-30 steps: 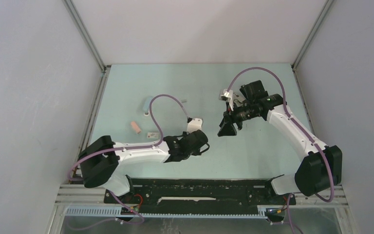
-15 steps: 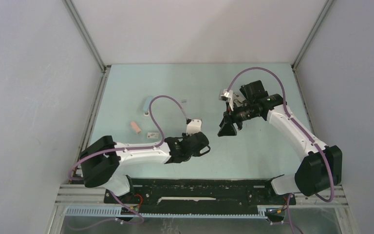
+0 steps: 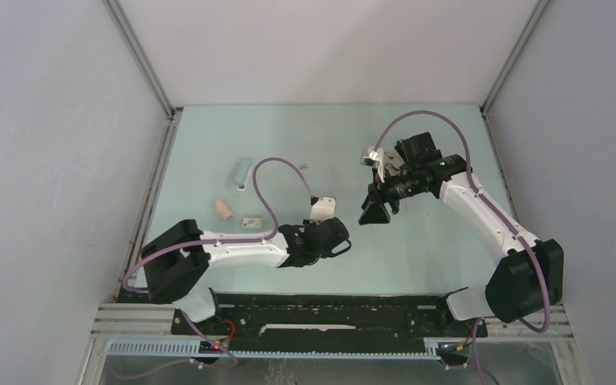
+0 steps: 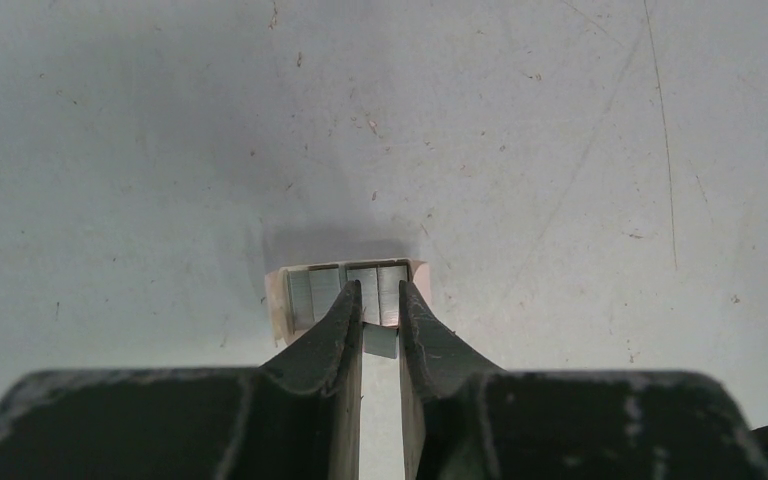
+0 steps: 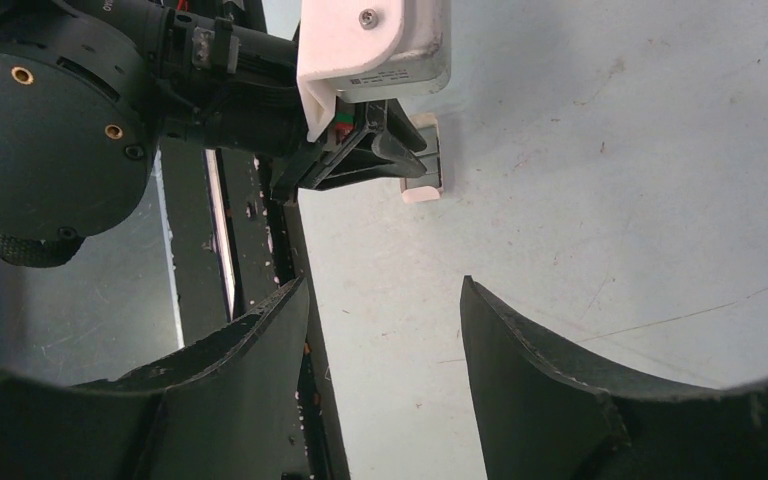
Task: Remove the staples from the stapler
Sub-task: Place the staple in the staple box.
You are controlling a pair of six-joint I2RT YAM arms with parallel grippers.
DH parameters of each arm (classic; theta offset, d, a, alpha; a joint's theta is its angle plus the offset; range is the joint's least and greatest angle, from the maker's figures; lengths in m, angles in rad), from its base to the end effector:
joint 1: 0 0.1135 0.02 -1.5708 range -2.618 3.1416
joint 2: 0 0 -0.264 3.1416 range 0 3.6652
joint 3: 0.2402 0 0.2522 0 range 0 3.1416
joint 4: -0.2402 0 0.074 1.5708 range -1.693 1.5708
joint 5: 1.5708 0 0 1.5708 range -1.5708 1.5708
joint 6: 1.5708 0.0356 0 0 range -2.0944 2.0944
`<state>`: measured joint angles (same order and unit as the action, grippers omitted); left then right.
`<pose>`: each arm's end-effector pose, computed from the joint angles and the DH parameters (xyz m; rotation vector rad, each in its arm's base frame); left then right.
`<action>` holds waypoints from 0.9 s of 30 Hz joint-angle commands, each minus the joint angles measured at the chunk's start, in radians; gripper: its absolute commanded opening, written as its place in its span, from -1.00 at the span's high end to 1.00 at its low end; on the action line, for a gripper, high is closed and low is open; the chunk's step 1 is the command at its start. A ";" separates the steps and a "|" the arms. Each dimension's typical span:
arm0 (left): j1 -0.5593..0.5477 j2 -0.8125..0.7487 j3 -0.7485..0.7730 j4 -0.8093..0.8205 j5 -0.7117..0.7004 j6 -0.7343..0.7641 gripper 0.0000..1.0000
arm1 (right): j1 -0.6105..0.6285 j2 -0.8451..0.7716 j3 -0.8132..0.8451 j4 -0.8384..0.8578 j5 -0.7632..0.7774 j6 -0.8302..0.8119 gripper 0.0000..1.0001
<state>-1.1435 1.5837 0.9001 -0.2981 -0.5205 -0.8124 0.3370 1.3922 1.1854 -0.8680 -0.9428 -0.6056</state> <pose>0.1444 -0.2743 0.1821 0.2028 2.3819 -0.2450 0.2456 0.1166 0.2982 -1.3206 1.9318 1.0936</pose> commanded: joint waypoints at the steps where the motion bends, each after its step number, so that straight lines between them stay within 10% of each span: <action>1: -0.009 0.017 0.065 0.007 -0.023 -0.023 0.73 | 0.002 -0.027 0.000 -0.004 -0.002 -0.019 -0.32; 27: -0.009 0.076 0.090 0.007 -0.011 -0.016 0.73 | 0.001 -0.028 0.000 -0.006 -0.012 -0.022 -0.32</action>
<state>-1.1454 1.6524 0.9161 -0.3004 -0.5198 -0.8139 0.3370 1.3922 1.1854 -0.8719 -0.9436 -0.6086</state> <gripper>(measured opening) 0.194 0.661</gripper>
